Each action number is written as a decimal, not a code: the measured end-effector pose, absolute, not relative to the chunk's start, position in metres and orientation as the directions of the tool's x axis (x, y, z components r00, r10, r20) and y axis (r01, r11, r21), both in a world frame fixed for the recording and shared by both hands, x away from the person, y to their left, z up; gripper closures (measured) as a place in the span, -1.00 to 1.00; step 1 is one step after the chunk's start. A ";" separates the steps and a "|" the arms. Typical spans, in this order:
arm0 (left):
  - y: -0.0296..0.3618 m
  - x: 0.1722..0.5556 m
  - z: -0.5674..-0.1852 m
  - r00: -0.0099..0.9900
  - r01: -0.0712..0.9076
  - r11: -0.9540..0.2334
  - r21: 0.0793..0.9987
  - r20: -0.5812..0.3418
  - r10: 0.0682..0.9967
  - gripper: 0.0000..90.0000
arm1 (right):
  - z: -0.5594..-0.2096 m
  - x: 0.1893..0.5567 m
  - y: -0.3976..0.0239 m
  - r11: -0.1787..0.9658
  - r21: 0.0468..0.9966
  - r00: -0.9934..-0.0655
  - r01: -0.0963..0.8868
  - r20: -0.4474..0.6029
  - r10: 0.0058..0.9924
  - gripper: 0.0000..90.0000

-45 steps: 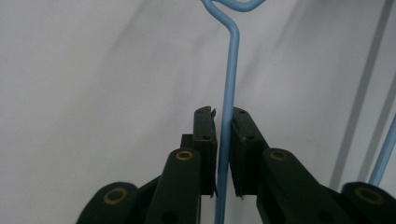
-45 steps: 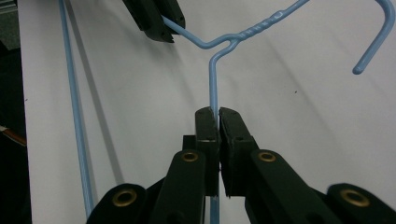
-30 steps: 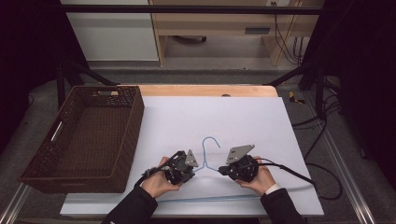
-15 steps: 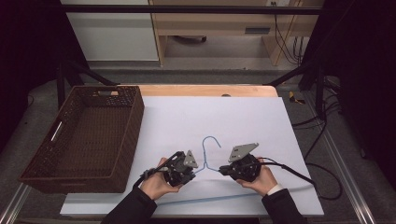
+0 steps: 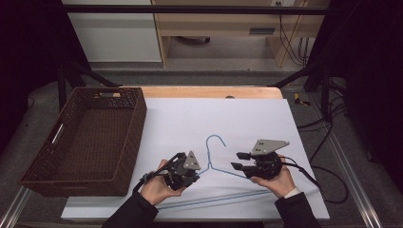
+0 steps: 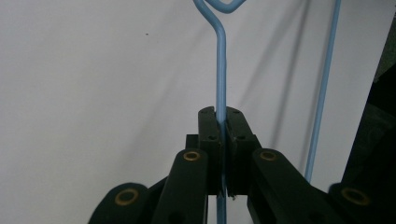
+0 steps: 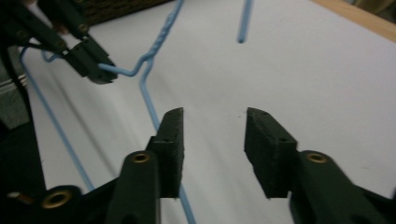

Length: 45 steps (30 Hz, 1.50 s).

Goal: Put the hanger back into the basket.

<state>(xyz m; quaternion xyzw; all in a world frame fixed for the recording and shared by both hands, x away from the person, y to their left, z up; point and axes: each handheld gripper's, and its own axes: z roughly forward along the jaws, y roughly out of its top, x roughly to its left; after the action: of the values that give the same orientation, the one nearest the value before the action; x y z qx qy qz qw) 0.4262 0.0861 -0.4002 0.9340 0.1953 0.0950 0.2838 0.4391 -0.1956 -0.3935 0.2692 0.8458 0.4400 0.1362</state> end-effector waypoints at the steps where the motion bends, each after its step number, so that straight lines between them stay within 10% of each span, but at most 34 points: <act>1: 0.086 0.425 -0.398 0.904 0.311 -0.760 0.571 0.068 0.422 0.94 | -0.391 0.440 -0.202 0.420 0.836 -0.781 0.354 0.017 0.624 -0.06; 11: 0.089 0.424 -0.390 0.892 0.316 -0.746 0.587 0.084 0.444 0.94 | -0.384 0.442 -0.229 0.274 0.885 -0.652 0.376 0.043 0.757 -0.73; 45: 0.126 0.457 -0.304 0.782 0.369 -0.661 0.654 0.165 0.601 0.94 | -0.375 0.425 -0.265 0.205 0.915 -0.612 0.348 0.056 0.789 -0.92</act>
<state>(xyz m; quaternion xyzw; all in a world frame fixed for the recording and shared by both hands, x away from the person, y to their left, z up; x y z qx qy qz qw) 0.4568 0.1259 -0.3044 0.8918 0.2718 0.1871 0.3096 0.4253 -0.2654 -0.3749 0.3818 0.7444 0.5019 0.2197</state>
